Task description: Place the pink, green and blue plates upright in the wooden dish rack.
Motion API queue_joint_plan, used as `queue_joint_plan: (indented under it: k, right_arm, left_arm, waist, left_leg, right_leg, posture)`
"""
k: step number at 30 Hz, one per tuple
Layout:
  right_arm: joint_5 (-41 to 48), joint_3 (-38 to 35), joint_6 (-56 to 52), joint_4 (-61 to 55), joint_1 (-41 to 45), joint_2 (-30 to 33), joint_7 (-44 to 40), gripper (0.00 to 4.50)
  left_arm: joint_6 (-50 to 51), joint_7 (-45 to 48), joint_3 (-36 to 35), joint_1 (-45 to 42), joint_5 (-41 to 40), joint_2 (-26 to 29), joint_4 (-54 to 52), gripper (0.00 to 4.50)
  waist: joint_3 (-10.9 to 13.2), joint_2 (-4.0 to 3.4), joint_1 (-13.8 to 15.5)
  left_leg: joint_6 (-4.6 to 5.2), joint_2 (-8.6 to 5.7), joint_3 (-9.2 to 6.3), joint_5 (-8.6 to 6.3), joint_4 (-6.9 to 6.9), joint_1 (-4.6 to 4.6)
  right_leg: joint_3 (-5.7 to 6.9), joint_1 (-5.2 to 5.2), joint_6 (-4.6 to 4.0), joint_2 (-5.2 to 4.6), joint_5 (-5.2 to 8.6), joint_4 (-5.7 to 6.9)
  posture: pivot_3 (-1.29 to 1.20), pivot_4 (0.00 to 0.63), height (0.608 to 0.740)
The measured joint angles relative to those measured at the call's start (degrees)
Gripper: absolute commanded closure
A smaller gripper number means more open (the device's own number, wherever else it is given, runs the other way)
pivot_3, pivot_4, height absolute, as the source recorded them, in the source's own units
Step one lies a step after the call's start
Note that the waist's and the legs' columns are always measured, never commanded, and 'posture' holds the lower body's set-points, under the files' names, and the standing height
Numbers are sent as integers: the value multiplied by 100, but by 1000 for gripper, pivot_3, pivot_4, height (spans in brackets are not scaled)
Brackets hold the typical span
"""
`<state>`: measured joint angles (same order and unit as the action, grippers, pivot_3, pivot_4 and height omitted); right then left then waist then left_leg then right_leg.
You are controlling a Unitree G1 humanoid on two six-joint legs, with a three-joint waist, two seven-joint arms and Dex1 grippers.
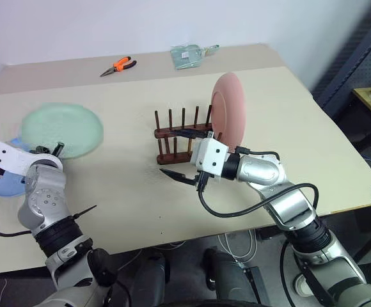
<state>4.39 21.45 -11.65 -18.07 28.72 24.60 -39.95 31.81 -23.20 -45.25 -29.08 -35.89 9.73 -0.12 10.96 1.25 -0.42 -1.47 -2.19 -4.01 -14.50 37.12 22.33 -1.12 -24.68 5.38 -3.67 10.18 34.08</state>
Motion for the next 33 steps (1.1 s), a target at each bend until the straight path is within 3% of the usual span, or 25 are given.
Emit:
queue_joint_plan:
  k: [3,8,13,18,19,20,27,28,30,32,33]
  right_arm:
    - [-98,-21,-12,-55,-33,5,37,0]
    - [-275,-185,-37,-33,80,28,74,0]
    - [-1056,-142,482,311,777,54,260,0]
    - [-2052,128,1022,1317,1372,-66,722,0]
    - [-2238,226,1146,1507,1446,-71,785,520]
    - [-2445,328,1302,1691,1491,-72,846,734]
    - [-2876,484,1715,1960,1451,-134,932,4215]
    - [-2929,518,1769,1960,1423,-133,917,4482]
    - [-2987,534,1851,1959,1381,-169,918,4500]
    - [-3035,515,1823,1969,1373,-190,946,4500]
    - [-3057,499,1826,1970,1370,-202,984,4500]
  left_arm:
    - [-145,317,137,49,-124,-14,-100,4464]
    - [-338,1093,1082,392,-85,-10,-1145,4464]
    - [-183,1455,2577,494,-110,-366,-2437,4464]
    - [22,1367,3266,638,-235,-665,-3184,4464]
    - [39,1309,3297,645,-240,-716,-3225,4500]
    - [47,1258,3317,655,-235,-752,-3246,4500]
    - [43,1075,3348,818,-113,-769,-3258,4500]
    - [33,1083,3346,817,-115,-765,-3273,4165]
    - [22,1129,3307,816,-191,-771,-3271,3513]
    - [22,1163,3267,795,-303,-776,-3265,2555]
    - [-29,1131,3145,691,-436,-804,-3212,2555]
  waist:
    - [6,11,-11]
    - [6,15,-19]
    - [6,17,-21]
    - [7,15,-71]
    - [7,15,-62]
    - [7,15,-53]
    - [7,16,-23]
    - [7,16,-23]
    - [8,15,-29]
    - [8,15,-29]
    - [9,17,-28]
  left_leg:
    - [-2,0,-1,0,0,0]
    - [-9,0,3,1,0,1]
    - [-11,-1,3,2,-1,2]
    - [-11,8,13,2,-10,-11]
    - [-11,8,13,2,-10,-11]
    - [-11,7,13,2,-9,-11]
    - [-11,2,14,2,-5,-3]
    - [-11,2,14,2,-4,-3]
    - [-11,2,14,2,-4,-3]
    - [-11,3,13,2,-4,-3]
    - [-11,3,12,2,-3,-3]
  right_leg:
    - [1,0,0,0,0,0]
    - [-3,0,-2,-2,1,-1]
    - [-3,1,-4,-2,1,-4]
    - [-11,-2,-10,9,1,3]
    - [-11,-2,-18,9,6,3]
    - [-11,-1,-23,9,9,3]
    - [-13,-1,-22,5,8,-4]
    - [-13,-1,-23,5,9,-4]
    - [-13,-1,-23,5,9,-4]
    - [-13,-1,-23,6,9,-3]
    - [-13,-1,-23,6,9,-2]
  posture:
    - [0,150,739]
    - [0,150,739]
    - [0,150,739]
    - [0,150,739]
    - [0,150,739]
    - [0,150,739]
    - [0,150,739]
    - [0,150,739]
    - [0,150,739]
    - [0,150,739]
    - [0,150,739]
